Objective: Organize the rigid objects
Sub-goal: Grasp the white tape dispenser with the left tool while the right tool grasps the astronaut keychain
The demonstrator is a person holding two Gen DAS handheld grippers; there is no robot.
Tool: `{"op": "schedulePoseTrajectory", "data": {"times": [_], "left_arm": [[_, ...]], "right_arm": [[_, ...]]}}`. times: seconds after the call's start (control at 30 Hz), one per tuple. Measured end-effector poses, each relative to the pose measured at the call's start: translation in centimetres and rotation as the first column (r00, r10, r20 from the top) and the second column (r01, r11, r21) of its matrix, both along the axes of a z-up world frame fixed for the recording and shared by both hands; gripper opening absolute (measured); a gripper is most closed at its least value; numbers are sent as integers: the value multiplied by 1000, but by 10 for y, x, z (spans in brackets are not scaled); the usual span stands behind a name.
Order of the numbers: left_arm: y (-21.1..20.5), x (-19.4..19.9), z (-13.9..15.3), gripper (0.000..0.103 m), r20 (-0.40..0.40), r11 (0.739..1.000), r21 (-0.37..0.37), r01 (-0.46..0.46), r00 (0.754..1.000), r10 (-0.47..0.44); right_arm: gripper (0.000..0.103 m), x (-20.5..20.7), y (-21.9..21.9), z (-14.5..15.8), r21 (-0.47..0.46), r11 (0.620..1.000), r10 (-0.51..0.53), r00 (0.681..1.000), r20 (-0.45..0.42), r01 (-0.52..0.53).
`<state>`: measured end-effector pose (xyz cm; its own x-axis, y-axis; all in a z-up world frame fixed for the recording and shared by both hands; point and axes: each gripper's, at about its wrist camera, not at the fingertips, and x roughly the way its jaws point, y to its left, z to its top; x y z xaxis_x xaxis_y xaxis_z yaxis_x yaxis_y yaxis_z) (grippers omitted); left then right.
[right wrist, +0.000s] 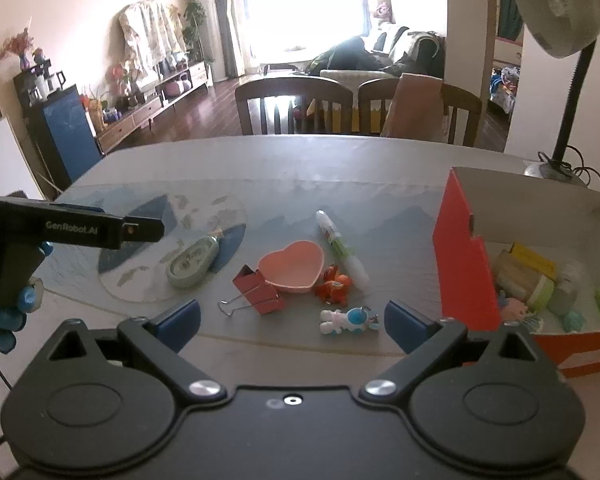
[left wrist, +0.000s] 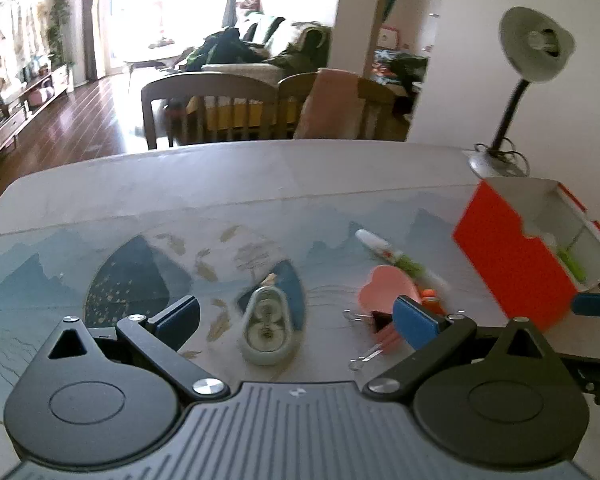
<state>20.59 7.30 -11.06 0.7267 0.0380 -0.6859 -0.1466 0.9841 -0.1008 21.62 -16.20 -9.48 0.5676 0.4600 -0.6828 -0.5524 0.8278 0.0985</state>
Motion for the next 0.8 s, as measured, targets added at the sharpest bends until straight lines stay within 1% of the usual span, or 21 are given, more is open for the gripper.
{"op": "schedulePoseTrajectory", "data": {"times": [0.17,0.33,0.5,0.6,0.8], "left_arm": [[11,12,-24,103,-29,999,-18,-30,999,29],[20,24,-48,103,-49,998,-20,-53,997,52],[23,35,-70,103,-68,997,-27,-72,995,70],[23,42,-82,103,-87,996,-27,-81,993,79],[24,50,-98,103,-92,995,-25,-96,991,93]], "right_arm": [[98,12,6,-16,-19,1000,-6,1000,-2,6],[97,26,9,-36,-61,998,-14,1000,-11,13],[94,40,12,-57,-90,996,-25,999,-28,23],[89,49,15,-69,-108,994,-35,999,-37,31],[86,59,12,-84,-114,992,-60,997,-49,54]]}}
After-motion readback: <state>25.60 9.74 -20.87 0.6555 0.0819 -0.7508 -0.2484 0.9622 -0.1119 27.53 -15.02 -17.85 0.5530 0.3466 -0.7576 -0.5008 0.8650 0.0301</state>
